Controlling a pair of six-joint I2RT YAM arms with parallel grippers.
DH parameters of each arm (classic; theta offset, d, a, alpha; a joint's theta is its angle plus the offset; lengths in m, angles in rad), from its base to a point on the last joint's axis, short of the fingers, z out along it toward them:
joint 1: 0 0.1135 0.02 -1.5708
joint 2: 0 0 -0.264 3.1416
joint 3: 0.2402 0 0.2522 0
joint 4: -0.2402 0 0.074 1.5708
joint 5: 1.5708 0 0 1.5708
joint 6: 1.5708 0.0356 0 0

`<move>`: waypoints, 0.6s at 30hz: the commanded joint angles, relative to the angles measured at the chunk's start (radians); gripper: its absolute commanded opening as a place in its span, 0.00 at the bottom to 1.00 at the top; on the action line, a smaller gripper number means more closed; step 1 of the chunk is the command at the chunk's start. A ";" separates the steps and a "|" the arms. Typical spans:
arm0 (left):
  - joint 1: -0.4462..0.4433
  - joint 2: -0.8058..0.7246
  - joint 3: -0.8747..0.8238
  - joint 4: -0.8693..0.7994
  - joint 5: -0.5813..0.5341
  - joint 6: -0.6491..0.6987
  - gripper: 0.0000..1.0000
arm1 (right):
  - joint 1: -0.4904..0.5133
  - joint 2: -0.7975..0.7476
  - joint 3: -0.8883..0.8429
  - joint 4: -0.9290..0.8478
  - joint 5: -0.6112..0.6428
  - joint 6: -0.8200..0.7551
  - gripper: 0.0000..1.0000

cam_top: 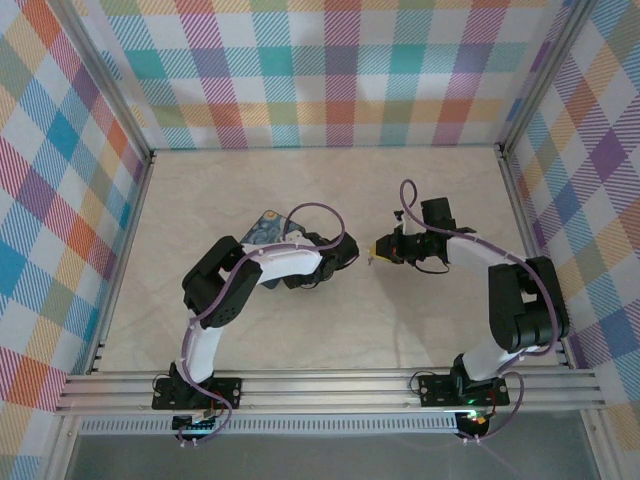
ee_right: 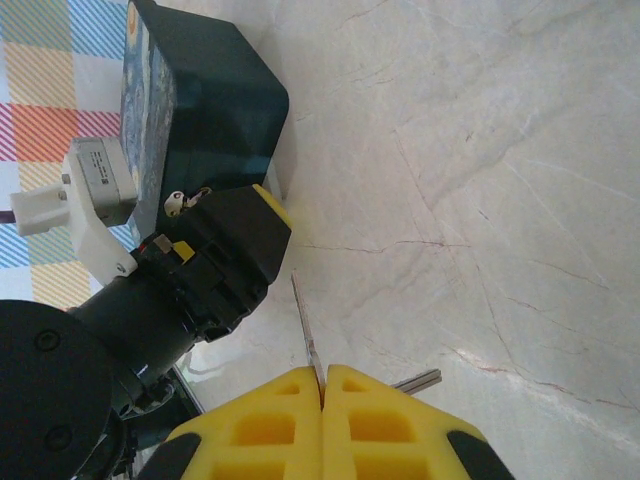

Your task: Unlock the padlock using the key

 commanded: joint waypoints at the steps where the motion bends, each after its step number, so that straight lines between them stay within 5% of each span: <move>1: 0.009 0.014 -0.022 0.008 -0.027 0.022 0.54 | -0.005 0.016 0.026 0.008 -0.040 -0.006 0.00; 11: 0.033 -0.090 -0.158 0.168 0.052 0.168 0.27 | 0.018 -0.016 -0.009 -0.059 -0.088 -0.036 0.00; 18: 0.067 -0.222 -0.177 0.194 0.249 0.307 0.25 | 0.070 -0.044 -0.037 -0.052 -0.070 -0.011 0.00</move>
